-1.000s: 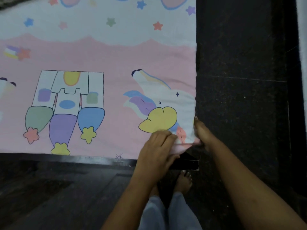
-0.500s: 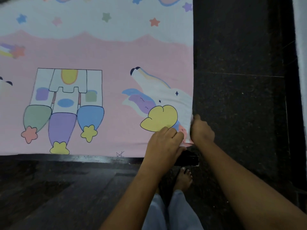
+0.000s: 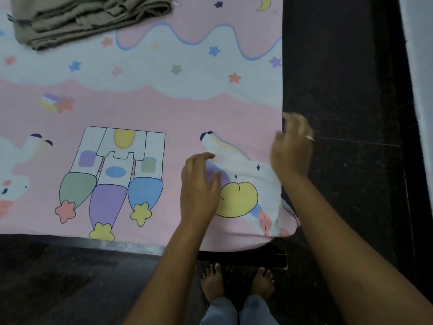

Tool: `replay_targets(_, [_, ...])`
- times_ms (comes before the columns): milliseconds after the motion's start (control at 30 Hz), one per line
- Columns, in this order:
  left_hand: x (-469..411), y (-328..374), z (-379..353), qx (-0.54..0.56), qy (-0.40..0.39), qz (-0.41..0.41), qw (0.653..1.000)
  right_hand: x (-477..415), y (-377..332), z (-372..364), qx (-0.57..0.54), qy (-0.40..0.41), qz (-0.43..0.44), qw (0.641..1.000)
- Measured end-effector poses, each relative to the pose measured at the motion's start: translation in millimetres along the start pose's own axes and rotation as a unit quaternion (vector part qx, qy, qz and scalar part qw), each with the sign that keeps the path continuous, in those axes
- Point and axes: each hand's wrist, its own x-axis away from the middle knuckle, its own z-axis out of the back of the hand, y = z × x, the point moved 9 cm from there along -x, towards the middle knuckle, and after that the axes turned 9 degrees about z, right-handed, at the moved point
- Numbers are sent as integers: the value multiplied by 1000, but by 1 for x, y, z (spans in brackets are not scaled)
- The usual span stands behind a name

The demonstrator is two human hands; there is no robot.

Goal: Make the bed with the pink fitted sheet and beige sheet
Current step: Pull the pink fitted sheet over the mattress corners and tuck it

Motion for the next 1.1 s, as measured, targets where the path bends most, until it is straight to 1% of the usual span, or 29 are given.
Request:
replay_targets(33, [-10, 0, 1, -4, 7, 3, 1000, -13, -29, -10, -5, -6, 60, 998])
replay_targets(67, [-19, -2, 2, -17, 13, 10, 1000, -18, -54, -26, -3, -34, 113, 993])
replay_targets(133, [-32, -7, 4, -64, 19, 24, 997, -3, -88, -63, 46, -126, 190, 973])
replay_targets(200, [-33, -21, 4, -131, 1, 41, 991, 32, -93, -87, 101, -199, 211, 952])
replay_targets(300, [-13, -48, 7, -230, -46, 55, 970, 79, -88, -78, 90, -229, 189, 951])
replay_targets(333, [-2, -58, 7, -267, -62, 58, 960, 94, -90, -73, 80, -236, 194, 949])
replay_targets(367, [6, -64, 10, -291, -72, 68, 952, 107, -96, -70, 73, -248, 218, 941])
replay_targets(433, [15, -68, 19, -287, -69, 85, 952, 127, -112, -67, 51, -285, 300, 909])
replay_targets(500, [16, -69, 29, -237, -45, 117, 963, 132, -133, -65, -28, -312, 387, 867])
replay_targets(533, [11, -69, 33, -225, -25, 126, 966, 124, -144, -62, -67, -305, 420, 852])
replay_targets(600, [-3, -68, 39, -230, 11, 131, 964, 97, -160, -64, -85, -276, 458, 841])
replay_targets(667, [-21, -66, 38, -240, 13, 137, 961, 65, -160, -79, -47, -279, 447, 849])
replay_targets(700, [-32, -65, 36, -249, 18, 137, 959, 49, -154, -90, -20, -297, 436, 849])
replay_targets(767, [-53, -66, 31, -271, 29, 146, 951, 26, -136, -110, 6, -330, 437, 837])
replay_targets(800, [-63, -64, 26, -285, 29, 149, 946, 15, -126, -117, 11, -338, 445, 829])
replay_targets(833, [-72, -60, 20, -300, 28, 145, 942, 3, -116, -118, 19, -331, 447, 831])
replay_targets(933, [-96, -38, -13, -335, 6, 136, 932, -38, -81, -117, 33, -304, 397, 865])
replay_targets(1000, [-110, -17, -38, -314, -8, 144, 938, -52, -57, -109, 31, -294, 370, 881])
replay_targets(1100, [-150, 22, -79, -288, 25, 142, 947, -72, -20, -95, 20, -279, 387, 879])
